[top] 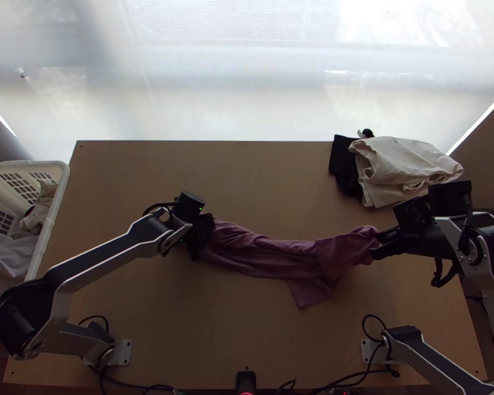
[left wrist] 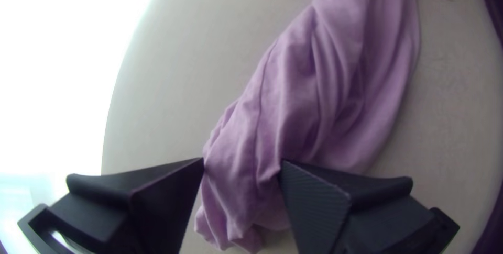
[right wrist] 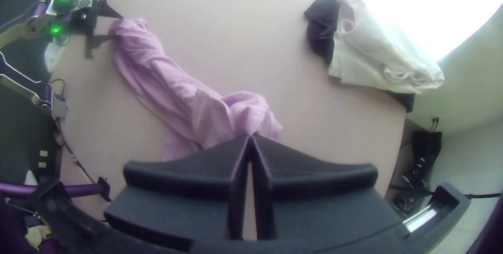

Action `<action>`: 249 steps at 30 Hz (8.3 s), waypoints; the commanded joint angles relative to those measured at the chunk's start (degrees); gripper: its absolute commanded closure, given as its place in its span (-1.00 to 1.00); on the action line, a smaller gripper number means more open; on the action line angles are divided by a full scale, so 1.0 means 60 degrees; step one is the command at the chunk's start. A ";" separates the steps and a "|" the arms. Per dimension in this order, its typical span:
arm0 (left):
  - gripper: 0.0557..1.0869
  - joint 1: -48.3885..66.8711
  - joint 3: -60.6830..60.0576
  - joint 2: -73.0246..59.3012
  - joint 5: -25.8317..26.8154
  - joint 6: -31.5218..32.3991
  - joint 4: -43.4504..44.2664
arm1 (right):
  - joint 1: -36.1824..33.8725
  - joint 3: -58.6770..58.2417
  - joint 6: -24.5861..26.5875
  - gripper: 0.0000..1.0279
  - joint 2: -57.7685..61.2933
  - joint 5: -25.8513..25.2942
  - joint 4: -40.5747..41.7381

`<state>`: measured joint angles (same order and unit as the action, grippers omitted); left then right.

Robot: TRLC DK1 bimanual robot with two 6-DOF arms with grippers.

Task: Fold the t-shirt

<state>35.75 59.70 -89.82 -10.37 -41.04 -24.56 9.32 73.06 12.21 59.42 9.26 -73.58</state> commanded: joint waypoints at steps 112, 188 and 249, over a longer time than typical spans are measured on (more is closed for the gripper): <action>-0.88 0.1278 -0.3739 0.2871 -0.0132 0.0292 -0.0756 | -0.0235 -0.1014 -0.0921 0.92 0.0981 0.1299 0.2039; 0.92 -0.3585 0.6178 0.6240 0.4351 0.2445 -0.6908 | -0.0221 0.3571 -0.1478 0.92 -0.1011 0.3291 -0.1140; 0.92 -0.7364 0.6192 -0.4878 0.4307 0.2269 0.1060 | 0.0336 0.8742 -0.0965 0.93 1.1469 0.0054 0.4969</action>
<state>-8.23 88.42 -111.66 18.87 -28.51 -17.89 12.49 117.16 7.94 123.50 13.69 -43.66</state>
